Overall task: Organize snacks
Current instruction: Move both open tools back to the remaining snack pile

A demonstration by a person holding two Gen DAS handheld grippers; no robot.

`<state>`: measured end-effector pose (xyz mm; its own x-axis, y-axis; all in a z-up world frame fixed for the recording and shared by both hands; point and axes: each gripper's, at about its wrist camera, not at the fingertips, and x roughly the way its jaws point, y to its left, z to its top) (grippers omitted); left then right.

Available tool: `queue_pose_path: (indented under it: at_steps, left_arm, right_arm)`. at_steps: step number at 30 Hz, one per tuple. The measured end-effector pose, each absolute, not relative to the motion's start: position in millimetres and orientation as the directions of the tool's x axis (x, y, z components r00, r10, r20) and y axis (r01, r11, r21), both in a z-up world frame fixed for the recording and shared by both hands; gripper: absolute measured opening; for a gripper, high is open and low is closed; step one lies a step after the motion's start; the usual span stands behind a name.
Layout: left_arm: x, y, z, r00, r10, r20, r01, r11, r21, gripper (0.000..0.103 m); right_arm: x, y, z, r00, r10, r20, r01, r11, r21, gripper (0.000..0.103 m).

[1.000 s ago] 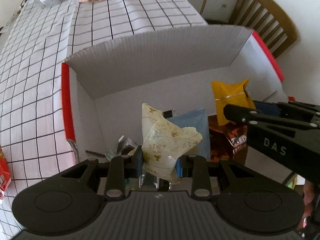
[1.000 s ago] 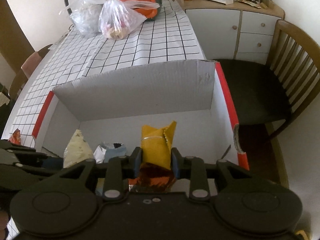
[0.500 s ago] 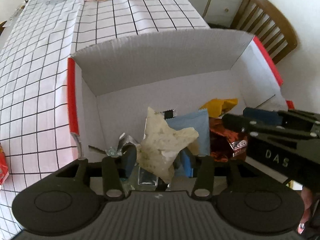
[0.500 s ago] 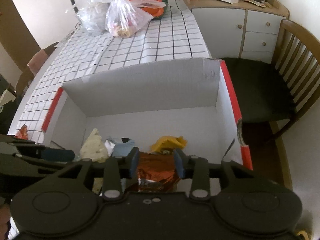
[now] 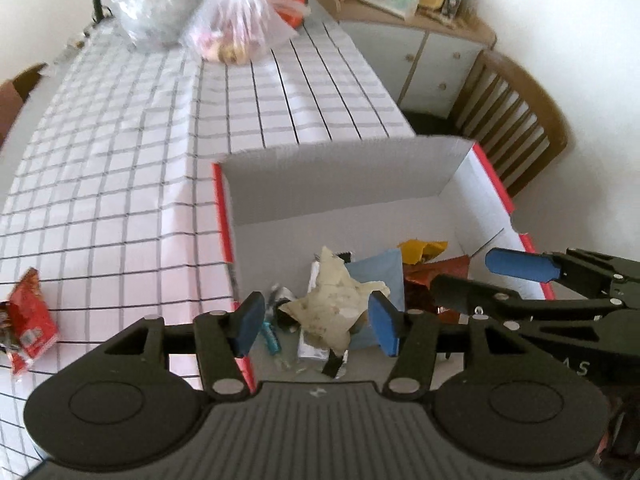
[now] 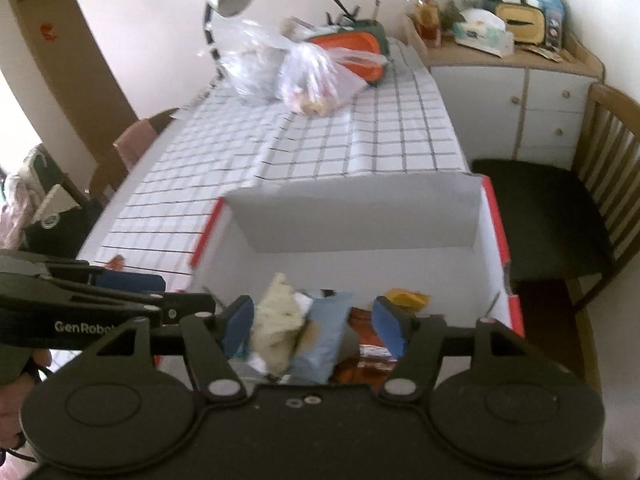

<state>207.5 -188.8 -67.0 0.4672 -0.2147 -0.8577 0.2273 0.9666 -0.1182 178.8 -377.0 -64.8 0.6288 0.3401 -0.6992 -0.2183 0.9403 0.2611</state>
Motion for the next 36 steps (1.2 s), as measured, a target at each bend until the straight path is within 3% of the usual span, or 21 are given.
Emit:
queue_pose_path:
  at_steps: [7,11,23,36]
  left_arm:
    - [184,-154,-47,0.535,-0.216,-0.817,0.196,0.972,-0.129,0.060]
    - [169,-128,-41,0.571,-0.221,-0.790,0.179,0.973,-0.143,0.068]
    - [148,-29,-41,0.608,-0.240,-0.756,0.175,0.970,-0.168,0.073]
    - [143,121,-75,0.592,-0.165,-0.789,0.083,0.986,-0.144,0.074]
  right_arm:
    - [159,-349,-46,0.643,0.393,-0.658,-0.281,0.920,0.274,0.082]
    - [152,-325,-39,0.648,0.410,-0.642,-0.309,0.912,0.271,0.086]
    - [142,-230,-31,0.642,0.433,-0.632,-0.343,0.900,0.268,0.100]
    - [158,-108,-52,0.582,0.428,-0.691,-0.366,0.897,0.247,0.100]
